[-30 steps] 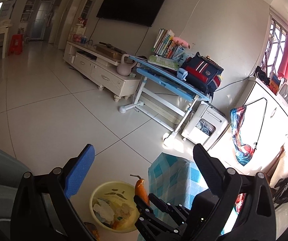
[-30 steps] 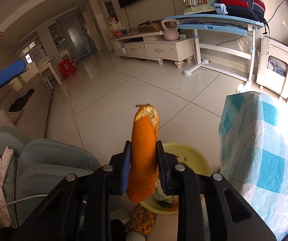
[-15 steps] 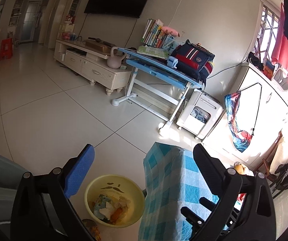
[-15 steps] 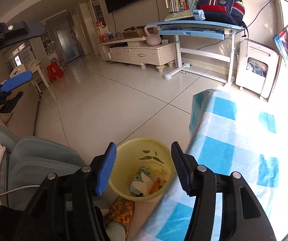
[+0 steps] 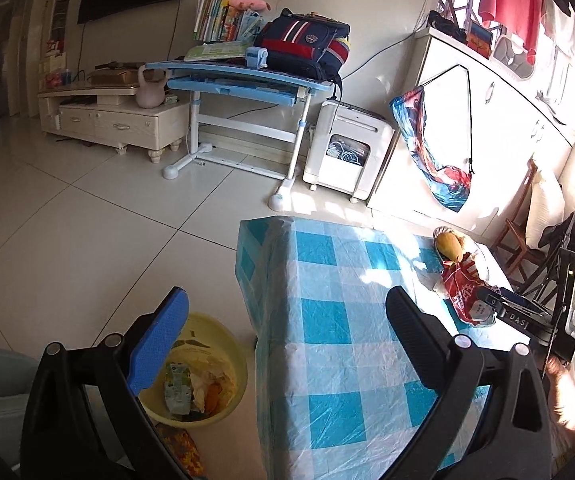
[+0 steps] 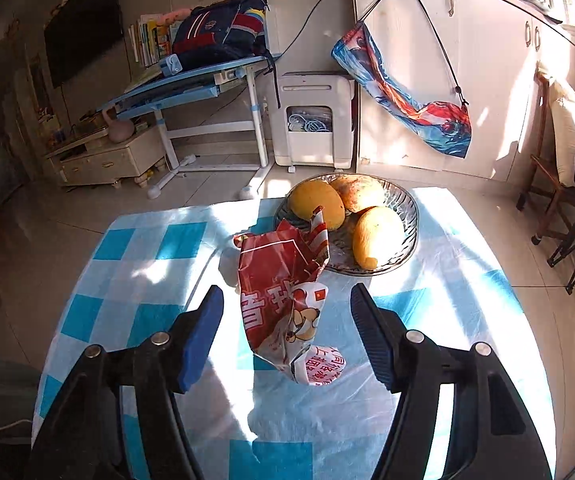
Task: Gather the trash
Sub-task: 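Move the right tool to the red snack bag while the left tool moves to the small white bag, then grasp the red snack bag with the right tool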
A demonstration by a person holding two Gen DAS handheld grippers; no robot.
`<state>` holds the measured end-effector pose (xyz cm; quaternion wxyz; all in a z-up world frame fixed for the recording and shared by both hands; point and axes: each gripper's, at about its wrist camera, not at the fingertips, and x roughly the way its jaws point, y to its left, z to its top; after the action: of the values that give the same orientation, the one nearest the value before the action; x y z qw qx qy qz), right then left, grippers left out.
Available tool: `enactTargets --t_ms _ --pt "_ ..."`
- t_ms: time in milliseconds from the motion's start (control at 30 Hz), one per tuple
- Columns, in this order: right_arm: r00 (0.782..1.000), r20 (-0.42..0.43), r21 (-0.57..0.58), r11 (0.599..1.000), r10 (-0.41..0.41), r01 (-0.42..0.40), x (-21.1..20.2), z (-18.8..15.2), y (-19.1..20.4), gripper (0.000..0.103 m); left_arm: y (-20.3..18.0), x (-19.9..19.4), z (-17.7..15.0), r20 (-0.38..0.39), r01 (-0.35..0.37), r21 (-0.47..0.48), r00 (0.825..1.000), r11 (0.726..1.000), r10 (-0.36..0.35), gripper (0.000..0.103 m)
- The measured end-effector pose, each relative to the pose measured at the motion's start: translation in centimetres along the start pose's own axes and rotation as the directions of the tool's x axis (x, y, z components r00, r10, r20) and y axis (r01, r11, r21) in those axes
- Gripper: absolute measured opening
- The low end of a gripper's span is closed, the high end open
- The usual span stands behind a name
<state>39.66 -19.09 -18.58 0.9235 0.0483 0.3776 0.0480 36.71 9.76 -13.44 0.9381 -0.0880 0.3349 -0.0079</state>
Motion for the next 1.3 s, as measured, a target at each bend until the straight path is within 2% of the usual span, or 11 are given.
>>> enactTargets --t_ms 67,167,267,467,600,700,967,1000,1067,1133,1300 --pt "0.999 -0.039 0.005 1.000 0.012 -0.012 1.7 -0.4 -0.1 0.057 -1.6 0.6 -0.2 -0.012 0.011 0.037 1.000 0.999 -0.011 0.096" --pt "0.996 -0.078 0.016 0.999 0.050 -0.049 2.7 -1.1 -1.0 0.015 -3.9 1.7 -0.6 -0.036 0.028 0.084 0.999 0.996 -0.025 0.096" --pt "0.985 -0.133 -0.028 0.993 0.108 -0.113 1.4 -1.8 -1.3 0.014 -6.0 3.4 -1.0 -0.070 0.056 0.120 0.996 0.991 -0.048 0.096" --pt "0.910 -0.365 -0.206 0.936 0.198 -0.286 -3.9 -6.0 -0.9 0.014 -11.0 8.5 -2.6 -0.159 0.116 0.197 0.984 0.973 -0.085 0.096" --pt "0.914 -0.346 -0.117 0.957 0.212 -0.266 -5.8 -8.4 -4.5 0.015 -15.5 12.1 -2.7 -0.198 0.172 0.246 0.972 0.954 -0.124 0.096" --pt "0.951 -0.286 -0.124 0.979 0.121 -0.162 -6.3 -7.0 -6.3 0.015 -19.2 15.8 -2.6 -0.227 0.182 0.270 0.966 0.945 -0.121 0.096" --pt "0.946 -0.303 -0.044 0.989 0.120 -0.139 -4.8 -6.9 -8.2 0.025 -26.2 22.6 -3.0 -0.285 0.181 0.357 0.955 0.916 -0.078 0.094" --pt "0.946 -0.302 -0.047 0.989 0.120 -0.141 -4.8 -6.9 -7.9 0.027 -26.3 22.9 -3.0 -0.291 0.188 0.351 0.953 0.917 -0.084 0.090" --pt "0.945 -0.305 -0.063 0.988 0.116 -0.142 -4.6 -7.0 -7.6 0.032 -25.9 22.7 -2.9 -0.281 0.187 0.326 0.955 0.927 -0.094 0.056" --pt "0.943 -0.308 -0.069 0.986 0.123 -0.151 -4.5 -7.0 -7.2 0.032 -24.8 22.1 -2.7 -0.301 0.219 0.277 0.944 0.936 -0.132 0.036" --pt "0.929 -0.327 -0.067 0.976 0.173 -0.205 -4.4 -7.1 -6.0 0.030 -20.5 18.6 -4.8 -0.325 0.253 0.274 0.932 0.928 -0.158 0.034"
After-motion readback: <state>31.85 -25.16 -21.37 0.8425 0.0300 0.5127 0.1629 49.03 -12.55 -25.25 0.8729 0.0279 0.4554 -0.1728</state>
